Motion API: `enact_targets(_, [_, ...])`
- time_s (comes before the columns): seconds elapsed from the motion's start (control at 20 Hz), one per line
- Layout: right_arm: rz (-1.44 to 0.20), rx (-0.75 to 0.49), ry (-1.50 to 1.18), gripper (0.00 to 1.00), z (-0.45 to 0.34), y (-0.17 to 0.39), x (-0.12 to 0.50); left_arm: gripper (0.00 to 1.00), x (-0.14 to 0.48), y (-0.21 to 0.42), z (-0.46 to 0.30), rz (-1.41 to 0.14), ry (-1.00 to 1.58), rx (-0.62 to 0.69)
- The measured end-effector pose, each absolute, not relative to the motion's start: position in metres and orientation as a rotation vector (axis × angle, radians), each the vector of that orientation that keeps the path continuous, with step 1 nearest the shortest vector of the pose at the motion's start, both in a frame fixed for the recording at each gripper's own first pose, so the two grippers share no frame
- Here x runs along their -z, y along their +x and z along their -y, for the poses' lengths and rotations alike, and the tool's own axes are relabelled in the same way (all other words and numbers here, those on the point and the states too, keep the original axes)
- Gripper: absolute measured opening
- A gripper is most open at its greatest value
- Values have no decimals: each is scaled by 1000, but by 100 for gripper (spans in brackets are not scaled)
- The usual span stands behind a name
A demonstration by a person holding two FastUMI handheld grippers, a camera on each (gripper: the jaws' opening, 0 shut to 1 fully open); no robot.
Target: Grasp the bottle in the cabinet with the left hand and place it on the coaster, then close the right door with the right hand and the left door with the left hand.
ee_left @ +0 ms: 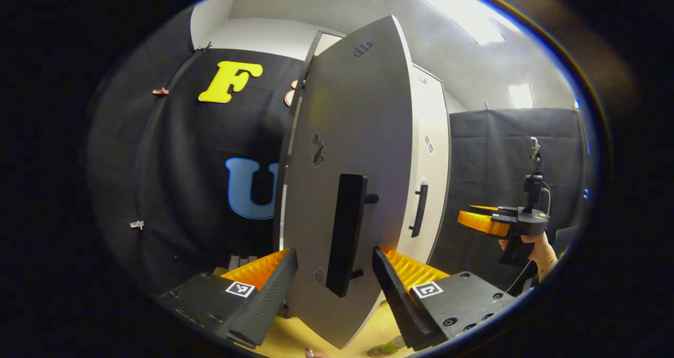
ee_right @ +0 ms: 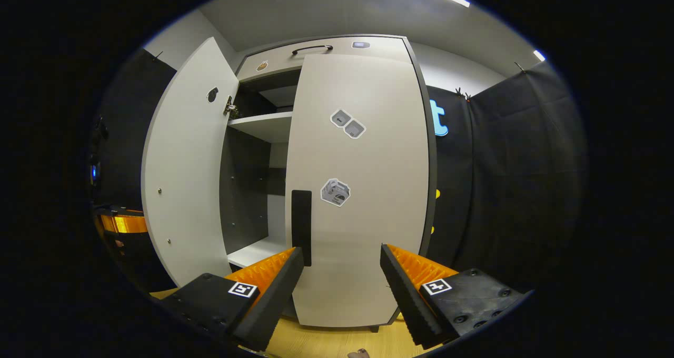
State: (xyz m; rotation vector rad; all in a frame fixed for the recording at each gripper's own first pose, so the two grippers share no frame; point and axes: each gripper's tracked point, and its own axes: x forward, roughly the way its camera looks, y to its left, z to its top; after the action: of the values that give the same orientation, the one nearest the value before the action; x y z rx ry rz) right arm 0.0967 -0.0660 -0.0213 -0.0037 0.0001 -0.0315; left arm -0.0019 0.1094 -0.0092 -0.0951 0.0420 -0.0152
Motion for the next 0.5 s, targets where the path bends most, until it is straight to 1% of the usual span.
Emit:
enact_targets(0.15, [-1, 22, -9, 97, 68, 92, 22, 93, 12, 20, -98, -32, -89, 29])
enact_targets(0.2, [-7, 21, -12, 97, 70, 90, 23, 97, 14, 27, -94, -35, -104, 29])
enact_targets(0.25, [-14, 21, -14, 97, 72, 88, 24, 93, 16, 34, -89, -37, -126, 37])
enact_targets(0.35, [-22, 27, -21, 97, 77, 85, 25, 93, 18, 46, -80, -36, -150, 48])
enact_targets(0.5, [-31, 51, -17, 97, 86, 81, 25, 93, 21, 69, -71, -35, -109, 38])
